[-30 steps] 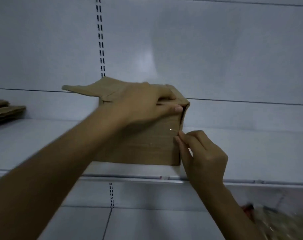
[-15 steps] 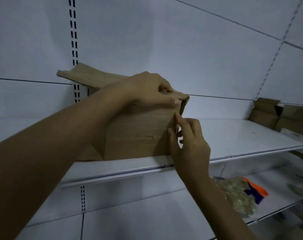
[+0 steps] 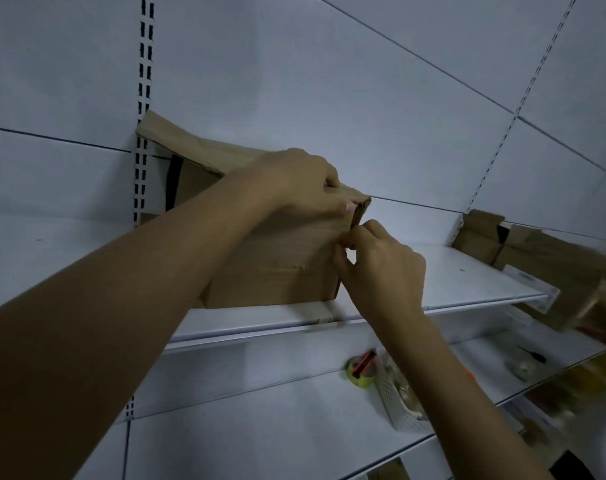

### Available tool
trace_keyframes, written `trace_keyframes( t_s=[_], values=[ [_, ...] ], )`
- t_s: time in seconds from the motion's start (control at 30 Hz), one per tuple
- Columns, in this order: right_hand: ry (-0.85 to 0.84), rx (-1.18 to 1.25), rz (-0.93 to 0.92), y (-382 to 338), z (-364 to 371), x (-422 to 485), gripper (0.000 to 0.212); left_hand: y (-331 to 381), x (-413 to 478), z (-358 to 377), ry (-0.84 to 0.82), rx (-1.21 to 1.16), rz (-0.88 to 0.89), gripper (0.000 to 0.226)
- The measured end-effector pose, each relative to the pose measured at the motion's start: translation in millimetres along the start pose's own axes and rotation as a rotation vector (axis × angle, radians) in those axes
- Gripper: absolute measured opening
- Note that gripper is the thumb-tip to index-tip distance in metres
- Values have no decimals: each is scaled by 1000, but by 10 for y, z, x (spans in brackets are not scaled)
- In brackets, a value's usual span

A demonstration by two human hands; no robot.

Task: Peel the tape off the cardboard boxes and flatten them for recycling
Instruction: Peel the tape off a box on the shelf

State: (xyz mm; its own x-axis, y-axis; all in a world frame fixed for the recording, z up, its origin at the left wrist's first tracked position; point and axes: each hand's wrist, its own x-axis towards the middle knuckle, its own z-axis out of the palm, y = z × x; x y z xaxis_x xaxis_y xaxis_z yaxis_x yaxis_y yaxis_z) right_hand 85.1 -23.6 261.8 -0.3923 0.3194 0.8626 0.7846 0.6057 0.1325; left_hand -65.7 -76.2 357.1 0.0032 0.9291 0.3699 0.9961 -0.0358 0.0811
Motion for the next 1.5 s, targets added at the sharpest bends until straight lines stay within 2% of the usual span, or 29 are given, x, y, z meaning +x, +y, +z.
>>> trace_keyframes(
  t_s=[0.07, 0.17, 0.33, 0.5, 0.57, 0.63, 0.77, 0.87, 1.1, 1.17, 1.23, 1.33, 1.4, 1.47, 1.5],
  values=[
    [-48, -85, -54, -18, -10, 64, 27, 3, 14, 14, 8, 15, -11, 54],
    [-34, -119, -123, -17, -6, 135, 35, -13, 40, 32, 11, 21, -16, 55],
    [3, 23, -229, 103, 84, -16, 19, -18, 34, 36, 21, 47, -3, 55],
    [52, 287, -122, 117, 115, -308, 17, -24, 33, 27, 34, 58, -1, 55],
    [89, 322, -96, 80, 139, -303, 28, -26, 38, 31, 43, 58, 2, 55],
    [121, 318, -107, 43, 168, -276, 28, -26, 40, 31, 46, 66, 9, 55],
    [189, 328, -124, 29, 231, -300, 11, -38, 23, 28, 59, 75, 11, 56],
    [166, 404, -133, 60, 261, -404, 7, -28, 16, 31, 62, 93, 5, 55],
    [79, 592, -84, 140, 270, -549, 17, -26, 4, 35, 69, 109, 14, 56],
    [79, 728, 0, 101, 306, -569, 11, -32, 6, 29, 74, 116, 29, 57],
    [32, 957, 204, 24, 338, -590, 7, -48, 8, 32, 74, 119, 31, 58],
    [-118, 1255, 522, -24, 290, -526, 18, -65, 22, 43, 75, 120, 31, 57],
    [-126, 1456, 760, 17, 203, -455, 21, -58, 35, 48, 86, 129, 36, 56],
    [-156, 1439, 889, 52, 124, -401, 40, -49, 42, 47, 91, 139, 42, 55],
    [-248, 1356, 872, 40, 76, -363, 54, -46, 38, 45, 91, 140, 41, 54]
  ],
)
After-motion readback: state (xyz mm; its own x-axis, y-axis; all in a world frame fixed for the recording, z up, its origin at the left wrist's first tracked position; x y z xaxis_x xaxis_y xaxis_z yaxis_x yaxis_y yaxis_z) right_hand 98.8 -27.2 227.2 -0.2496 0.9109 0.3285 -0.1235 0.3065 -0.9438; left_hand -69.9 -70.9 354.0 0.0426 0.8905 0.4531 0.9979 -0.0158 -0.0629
